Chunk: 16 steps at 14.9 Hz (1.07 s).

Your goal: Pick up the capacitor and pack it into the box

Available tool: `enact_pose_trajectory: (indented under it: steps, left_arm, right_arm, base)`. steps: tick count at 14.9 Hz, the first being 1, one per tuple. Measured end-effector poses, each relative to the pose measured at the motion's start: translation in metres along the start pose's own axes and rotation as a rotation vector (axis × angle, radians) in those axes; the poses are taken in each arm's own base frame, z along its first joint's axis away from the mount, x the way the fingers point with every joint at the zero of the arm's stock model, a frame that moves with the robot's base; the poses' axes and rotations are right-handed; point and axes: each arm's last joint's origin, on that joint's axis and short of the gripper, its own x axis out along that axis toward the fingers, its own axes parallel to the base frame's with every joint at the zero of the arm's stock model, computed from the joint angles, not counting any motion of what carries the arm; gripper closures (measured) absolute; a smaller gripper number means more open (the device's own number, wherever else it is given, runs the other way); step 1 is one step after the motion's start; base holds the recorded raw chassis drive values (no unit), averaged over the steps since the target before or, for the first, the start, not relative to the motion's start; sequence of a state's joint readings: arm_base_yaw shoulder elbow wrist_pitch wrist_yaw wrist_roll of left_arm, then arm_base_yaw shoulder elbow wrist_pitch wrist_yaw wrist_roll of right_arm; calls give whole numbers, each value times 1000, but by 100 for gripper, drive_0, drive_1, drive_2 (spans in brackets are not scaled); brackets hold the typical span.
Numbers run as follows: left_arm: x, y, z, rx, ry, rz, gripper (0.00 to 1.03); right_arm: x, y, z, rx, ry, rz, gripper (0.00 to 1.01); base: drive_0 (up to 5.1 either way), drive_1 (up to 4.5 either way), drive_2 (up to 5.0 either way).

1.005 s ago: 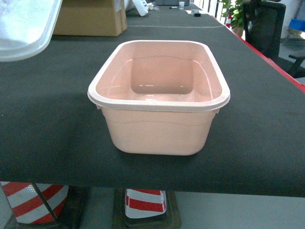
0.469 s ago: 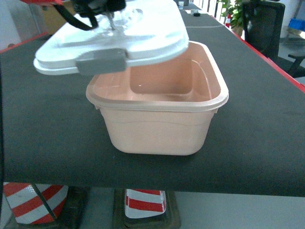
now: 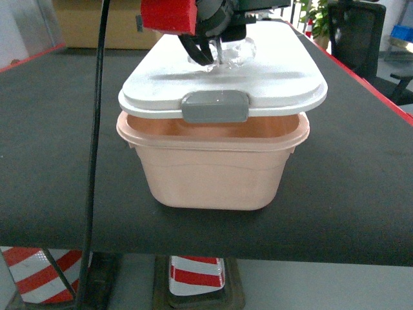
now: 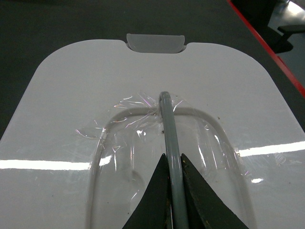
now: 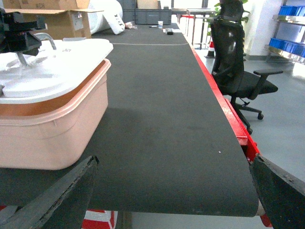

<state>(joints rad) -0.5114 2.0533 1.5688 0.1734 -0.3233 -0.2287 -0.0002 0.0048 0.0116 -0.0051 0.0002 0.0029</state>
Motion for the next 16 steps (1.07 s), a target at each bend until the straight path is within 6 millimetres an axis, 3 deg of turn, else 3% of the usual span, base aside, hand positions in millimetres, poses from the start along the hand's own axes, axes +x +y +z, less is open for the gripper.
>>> enact_pose_trajectory:
  steps: [11, 14, 16]
  left_arm:
    - [18, -2, -20, 63, 45, 49, 99]
    - [18, -1, -18, 47, 20, -3, 66]
    - [8, 2, -11, 36, 7, -25, 43]
  right_arm:
    - [0, 0, 0, 0, 0, 0, 3]
    - [0, 0, 0, 0, 0, 0, 3]
    - [0, 0, 0, 0, 0, 0, 3]
  base:
    - [0, 0, 0]
    - [0, 0, 0]
    - [0, 0, 0]
